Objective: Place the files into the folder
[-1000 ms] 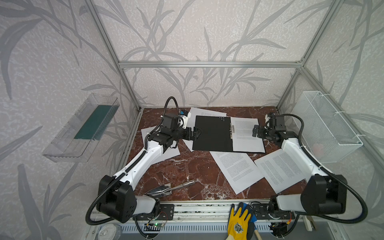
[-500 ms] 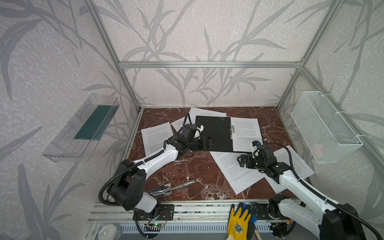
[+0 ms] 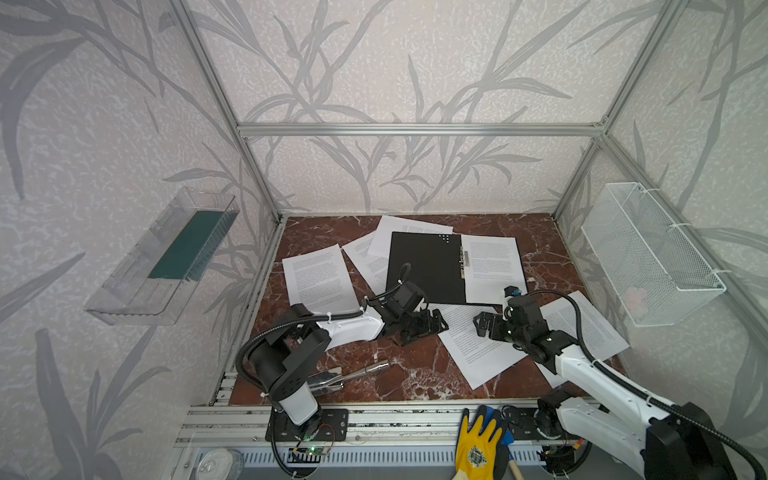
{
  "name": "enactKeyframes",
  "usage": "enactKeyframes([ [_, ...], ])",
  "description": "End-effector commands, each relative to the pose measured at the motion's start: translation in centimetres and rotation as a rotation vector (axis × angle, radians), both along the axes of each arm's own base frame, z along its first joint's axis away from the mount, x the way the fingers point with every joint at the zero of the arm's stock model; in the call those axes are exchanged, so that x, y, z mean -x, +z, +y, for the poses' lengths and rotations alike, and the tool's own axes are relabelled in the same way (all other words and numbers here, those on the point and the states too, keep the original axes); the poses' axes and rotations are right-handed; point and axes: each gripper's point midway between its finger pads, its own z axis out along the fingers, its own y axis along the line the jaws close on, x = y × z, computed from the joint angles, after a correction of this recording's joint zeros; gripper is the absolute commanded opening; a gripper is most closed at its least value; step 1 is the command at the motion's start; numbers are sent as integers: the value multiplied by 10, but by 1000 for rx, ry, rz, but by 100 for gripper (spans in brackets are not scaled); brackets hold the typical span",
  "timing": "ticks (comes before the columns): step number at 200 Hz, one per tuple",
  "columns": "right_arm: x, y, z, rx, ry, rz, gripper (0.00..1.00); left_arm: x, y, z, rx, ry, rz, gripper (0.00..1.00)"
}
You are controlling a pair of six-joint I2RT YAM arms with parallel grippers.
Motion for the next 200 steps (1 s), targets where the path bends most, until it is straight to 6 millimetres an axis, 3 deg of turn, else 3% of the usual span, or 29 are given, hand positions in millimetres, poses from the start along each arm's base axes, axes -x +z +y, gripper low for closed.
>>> enactKeyframes([
  [1,2,-8,-17,44,-108,37,99,3,5,-16,55,48,41,94],
  [60,4,-15,-32,83,-214,88,99,24,-19,-53,101,43,158,93],
  [104,5,-25,-23,51,-193,129,99,31,-34,-66,119,58,171,93],
  [155,6,-30,-7,-4,-141,158,99,21,-21,-79,273,91,94,95],
  [200,6,-30,-4,-16,-135,160,99,7,-11,-76,309,140,-2,94],
])
